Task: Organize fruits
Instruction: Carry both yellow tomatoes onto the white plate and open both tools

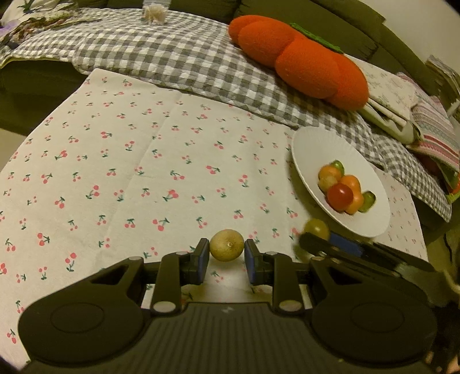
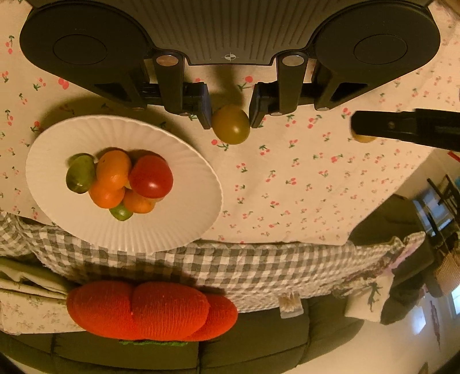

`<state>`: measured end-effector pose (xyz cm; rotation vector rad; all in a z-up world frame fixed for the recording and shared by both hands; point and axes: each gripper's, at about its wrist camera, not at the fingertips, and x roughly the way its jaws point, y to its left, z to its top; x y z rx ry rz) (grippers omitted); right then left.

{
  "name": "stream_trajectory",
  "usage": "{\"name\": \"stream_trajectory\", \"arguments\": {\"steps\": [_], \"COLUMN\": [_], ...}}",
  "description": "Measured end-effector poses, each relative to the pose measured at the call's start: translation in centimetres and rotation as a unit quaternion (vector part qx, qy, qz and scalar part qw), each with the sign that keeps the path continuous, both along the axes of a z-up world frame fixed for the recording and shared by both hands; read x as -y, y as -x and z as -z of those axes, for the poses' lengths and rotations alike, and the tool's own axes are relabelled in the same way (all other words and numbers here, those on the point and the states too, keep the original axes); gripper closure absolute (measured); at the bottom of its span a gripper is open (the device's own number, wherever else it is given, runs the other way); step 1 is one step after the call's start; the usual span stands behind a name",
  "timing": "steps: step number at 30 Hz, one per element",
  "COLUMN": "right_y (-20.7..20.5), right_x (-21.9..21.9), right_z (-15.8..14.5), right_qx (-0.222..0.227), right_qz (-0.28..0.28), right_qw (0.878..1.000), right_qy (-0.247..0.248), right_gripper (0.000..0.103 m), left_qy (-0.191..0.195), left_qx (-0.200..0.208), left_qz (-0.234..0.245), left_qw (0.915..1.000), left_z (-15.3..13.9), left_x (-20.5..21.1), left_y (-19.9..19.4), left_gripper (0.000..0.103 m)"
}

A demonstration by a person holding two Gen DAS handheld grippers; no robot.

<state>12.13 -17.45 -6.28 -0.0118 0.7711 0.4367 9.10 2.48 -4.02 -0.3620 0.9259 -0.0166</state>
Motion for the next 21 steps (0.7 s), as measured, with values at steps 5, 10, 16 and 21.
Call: {"name": "stream_trajectory", "arguments": {"steps": [5,10,16,21], "right_y": [0.6,0.6,0.7,0.1], "right_x": [0.4,0.9,2.8,5.4], "right_z": [-1.3,-2.6,-4.5,-5.5], "right_qx": [0.005,0.008,0.021,0.028], "right_qz": [-0.002,0.002,0.021,0.057], "right_qw": [1.000,0.999,0.998,0.996], "right_qy": [-0.016,-0.033,-0.056,-0.068], "right_gripper": [0.077,0.077,0.077,0.077], "left_qy": [0.005,0.010,0.014,0.010], "left_qx": [0.008,0.024,0.039,0.048], "left_qz": [-0.007,0.000,0.022,0.039], "left_qw": [0.9999,0.9997,0.9989,0.9980], "left_z": [-0.2,-0.8,-1.0,-1.1], "left_x": [-0.4,0.2,1.4,2.7], "left_y": [-0.1,-0.2,-1.2,-2.0], "left_gripper": [0.078,0.078,0.078,0.078]}}
